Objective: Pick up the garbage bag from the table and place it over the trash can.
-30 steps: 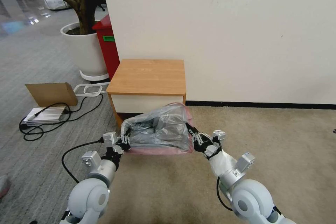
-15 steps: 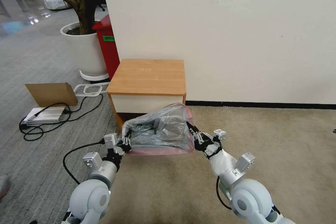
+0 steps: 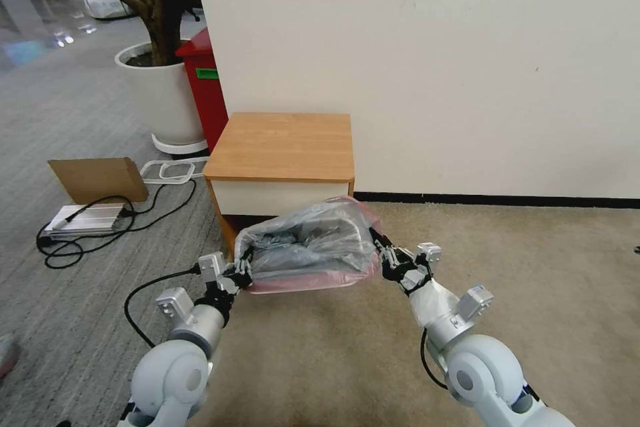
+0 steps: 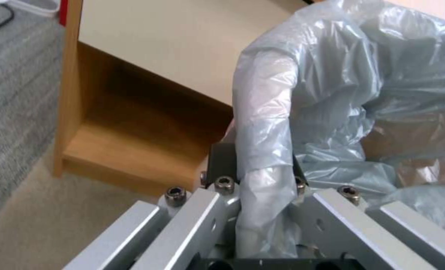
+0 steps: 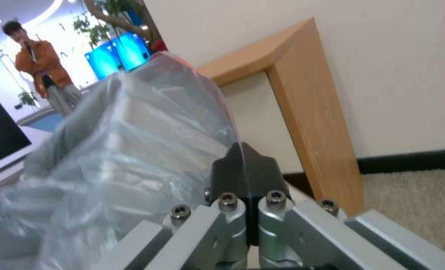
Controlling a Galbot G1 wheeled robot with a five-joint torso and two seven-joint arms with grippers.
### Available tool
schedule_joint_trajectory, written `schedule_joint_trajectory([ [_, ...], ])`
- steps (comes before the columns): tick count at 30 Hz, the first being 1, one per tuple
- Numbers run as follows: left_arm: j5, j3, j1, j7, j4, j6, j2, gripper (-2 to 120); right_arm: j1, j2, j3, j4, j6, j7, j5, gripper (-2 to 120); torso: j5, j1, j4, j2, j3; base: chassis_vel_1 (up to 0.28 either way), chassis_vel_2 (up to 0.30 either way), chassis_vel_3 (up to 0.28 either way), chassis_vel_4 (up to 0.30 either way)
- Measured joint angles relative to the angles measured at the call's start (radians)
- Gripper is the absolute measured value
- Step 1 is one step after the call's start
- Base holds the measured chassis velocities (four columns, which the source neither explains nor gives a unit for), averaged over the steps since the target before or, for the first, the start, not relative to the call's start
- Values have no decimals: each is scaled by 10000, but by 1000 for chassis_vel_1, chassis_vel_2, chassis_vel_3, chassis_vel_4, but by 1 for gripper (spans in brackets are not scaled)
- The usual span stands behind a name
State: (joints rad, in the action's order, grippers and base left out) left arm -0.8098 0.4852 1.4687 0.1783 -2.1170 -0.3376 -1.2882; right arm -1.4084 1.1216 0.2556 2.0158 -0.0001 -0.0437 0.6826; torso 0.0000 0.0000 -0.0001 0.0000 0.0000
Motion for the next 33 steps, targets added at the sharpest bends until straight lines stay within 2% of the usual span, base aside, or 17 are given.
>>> schedule_joint_trajectory([
  [4, -447, 29, -42, 189, -83, -107, -19, 3, -114, 70, -54, -2, 28, -3, -151, 0, -1, 0, 0, 0, 0, 0, 0, 0, 0],
  [9, -1629, 52, -8, 582, -473, -456, -76, 3, 23, 306, -131, -356, 171, 7, -770, 0, 0, 0, 1, 0, -1, 0, 0, 0, 0],
  [17, -2242, 41, 231, 834, -816, -761, -181, 3, 203, 552, -129, -971, 521, 97, -1899, 0, 0, 0, 0, 0, 0, 0, 0, 0, 0],
  [23, -2457, -28, 340, 922, -1108, -914, -283, 3, 408, 683, -134, -1388, 566, 405, -2643, 0, 1, 0, 1, -1, 0, 0, 0, 0, 0],
  [33, -2487, -93, 387, 949, -1152, -947, -360, 4, 521, 792, -165, -1810, 506, 754, -3754, 0, 0, 0, 1, 0, 0, 0, 0, 0, 0],
])
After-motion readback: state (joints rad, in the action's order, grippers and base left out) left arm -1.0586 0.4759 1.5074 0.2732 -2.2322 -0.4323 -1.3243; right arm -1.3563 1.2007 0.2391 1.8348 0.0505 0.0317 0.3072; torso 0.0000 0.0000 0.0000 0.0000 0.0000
